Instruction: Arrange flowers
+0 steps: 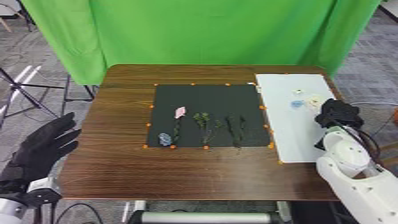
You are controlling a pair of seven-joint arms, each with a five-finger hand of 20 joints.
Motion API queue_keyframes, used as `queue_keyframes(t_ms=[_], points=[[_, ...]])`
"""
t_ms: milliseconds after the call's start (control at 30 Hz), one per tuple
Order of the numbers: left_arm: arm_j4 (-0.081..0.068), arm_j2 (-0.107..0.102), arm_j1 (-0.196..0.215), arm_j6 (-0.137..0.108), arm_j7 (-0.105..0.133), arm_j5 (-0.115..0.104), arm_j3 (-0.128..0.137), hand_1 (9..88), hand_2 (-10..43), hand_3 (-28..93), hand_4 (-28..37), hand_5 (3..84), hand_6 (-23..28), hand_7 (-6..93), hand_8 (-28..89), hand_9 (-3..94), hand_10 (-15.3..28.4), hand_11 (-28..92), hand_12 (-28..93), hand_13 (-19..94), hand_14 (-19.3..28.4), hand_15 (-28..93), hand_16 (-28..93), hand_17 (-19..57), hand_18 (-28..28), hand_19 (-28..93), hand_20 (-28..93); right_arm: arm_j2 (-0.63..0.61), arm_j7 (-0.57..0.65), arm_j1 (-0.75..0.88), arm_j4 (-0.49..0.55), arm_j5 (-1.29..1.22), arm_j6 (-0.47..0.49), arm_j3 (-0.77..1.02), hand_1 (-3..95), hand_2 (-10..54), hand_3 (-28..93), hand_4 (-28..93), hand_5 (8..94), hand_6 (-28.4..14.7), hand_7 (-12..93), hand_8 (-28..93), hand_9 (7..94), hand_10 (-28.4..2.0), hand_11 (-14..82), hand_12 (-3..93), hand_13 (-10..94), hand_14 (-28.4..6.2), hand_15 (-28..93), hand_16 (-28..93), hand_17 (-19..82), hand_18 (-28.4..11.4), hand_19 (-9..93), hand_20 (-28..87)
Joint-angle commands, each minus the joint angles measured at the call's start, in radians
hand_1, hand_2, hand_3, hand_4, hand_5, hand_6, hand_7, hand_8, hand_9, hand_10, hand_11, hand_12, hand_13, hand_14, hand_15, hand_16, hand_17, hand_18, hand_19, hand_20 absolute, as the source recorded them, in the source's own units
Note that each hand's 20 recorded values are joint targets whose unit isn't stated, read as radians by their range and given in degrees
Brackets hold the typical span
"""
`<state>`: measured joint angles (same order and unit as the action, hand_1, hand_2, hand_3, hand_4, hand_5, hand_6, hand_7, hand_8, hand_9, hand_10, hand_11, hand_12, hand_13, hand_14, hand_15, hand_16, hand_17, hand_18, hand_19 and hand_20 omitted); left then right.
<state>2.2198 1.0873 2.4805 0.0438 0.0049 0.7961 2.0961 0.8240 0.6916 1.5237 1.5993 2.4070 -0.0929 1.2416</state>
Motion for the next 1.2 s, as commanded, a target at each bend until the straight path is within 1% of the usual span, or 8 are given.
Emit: queue_keyframes(t_ms=[33, 167, 367, 700, 733, 767, 800, 1200], points=[[0.004, 0.002, 0.006, -0.007, -0.002, 0.001, 0.001, 25.1, -1.5, 70, -26.4, 26.8, 2.1, 18.9, -10, 20.5, 9.9, 16, 17, 15, 12.8, 23, 5, -10.5, 17.2, 36, 10, 0.025, -0.069, -0.038, 0.128, 0.003, -0.084, -0.028, 49.0, -9.5, 83, -28, 69.9, 3.3, 50, -2, 85.2, -5.8, 17.5, 49.3, 81, -0.6, 42, 39, 23, -19.4, 75, 49], [0.004, 0.003, 0.000, -0.007, -0.005, 0.003, -0.003, 25.0, -1.5, 70, -26.4, 26.8, 2.1, 19.0, -10, 20.5, 10.0, 16, 17, 15, 12.8, 23, 5, -10.4, 17.2, 36, 10, 0.044, -0.106, -0.085, 0.175, -0.013, -0.128, -0.069, 48.8, -9.5, 83, -28, 70.1, 3.3, 50, -2, 85.7, -5.8, 17.5, 49.4, 82, -0.5, 42, 39, 23, -19.4, 75, 49], [0.002, 0.003, 0.000, -0.008, -0.012, -0.001, -0.006, 25.0, -1.4, 70, -26.5, 26.8, 2.2, 18.9, -10, 20.5, 9.9, 16, 17, 15, 12.9, 23, 5, -10.4, 17.2, 36, 10, 0.110, -0.187, -0.180, 0.199, -0.032, -0.109, -0.191, 48.7, -9.5, 83, -28, 70.6, 3.1, 49, -2, 86.1, -5.9, 17.3, 49.8, 82, -0.6, 42, 39, 23, -19.5, 75, 50], [-0.001, -0.010, -0.014, -0.010, -0.012, -0.001, -0.014, 24.8, -1.4, 70, -26.6, 26.8, 2.2, 18.8, -10, 20.5, 10.0, 16, 17, 15, 12.7, 23, 5, -10.5, 17.2, 36, 10, 0.262, -0.298, -0.379, 0.077, 0.036, -0.015, -0.463, 47.3, -9.5, 85, -25, 71.5, 2.5, 49, -3, 86.3, -6.0, 17.0, 49.9, 82, -0.5, 42, 40, 23, -19.4, 75, 50], [0.001, -0.008, -0.010, -0.009, -0.018, -0.002, -0.011, 24.8, -1.4, 70, -26.6, 26.8, 2.2, 18.8, -10, 20.5, 10.0, 16, 17, 15, 12.8, 22, 5, -10.5, 17.2, 36, 10, 0.278, -0.314, -0.381, 0.071, 0.047, 0.003, -0.469, 47.3, -9.5, 85, -25, 71.6, 2.5, 49, -3, 86.4, -6.0, 17.0, 49.9, 82, -0.5, 42, 40, 23, -19.4, 75, 50], [-0.002, -0.010, -0.015, -0.009, -0.013, -0.001, -0.014, 24.8, -1.4, 70, -26.6, 26.8, 2.2, 18.8, -10, 20.5, 10.0, 16, 17, 15, 12.7, 22, 5, -10.5, 17.2, 36, 10, 0.280, -0.311, -0.399, 0.064, 0.047, -0.004, -0.497, 47.3, -9.5, 85, -25, 71.6, 2.5, 49, -3, 86.4, -5.9, 17.1, 50.0, 82, -0.4, 42, 40, 23, -19.5, 75, 50], [-0.002, -0.011, -0.015, -0.008, -0.018, -0.001, -0.014, 24.8, -1.4, 70, -26.6, 26.8, 2.1, 18.8, -10, 20.5, 10.0, 16, 17, 15, 12.8, 22, 5, -10.5, 17.2, 36, 10, 0.293, -0.321, -0.398, 0.058, 0.060, 0.006, -0.499, 47.3, -9.5, 85, -25, 71.6, 2.5, 49, -3, 86.4, -5.9, 17.1, 50.0, 82, -0.4, 42, 40, 23, -19.5, 75, 50], [-0.004, -0.014, -0.014, -0.010, -0.019, -0.003, -0.015, 24.8, -1.3, 70, -26.6, 26.8, 2.2, 18.8, -10, 20.6, 9.9, 16, 17, 15, 12.8, 22, 5, -10.5, 17.2, 36, 10, 0.329, -0.314, -0.462, -0.042, 0.093, 0.018, -0.584, 47.6, -9.5, 84, -26, 70.5, 2.5, 50, -3, 85.5, -5.7, 16.8, 50.3, 81, 0.5, 41, 41, 23, -19.2, 75, 50]])
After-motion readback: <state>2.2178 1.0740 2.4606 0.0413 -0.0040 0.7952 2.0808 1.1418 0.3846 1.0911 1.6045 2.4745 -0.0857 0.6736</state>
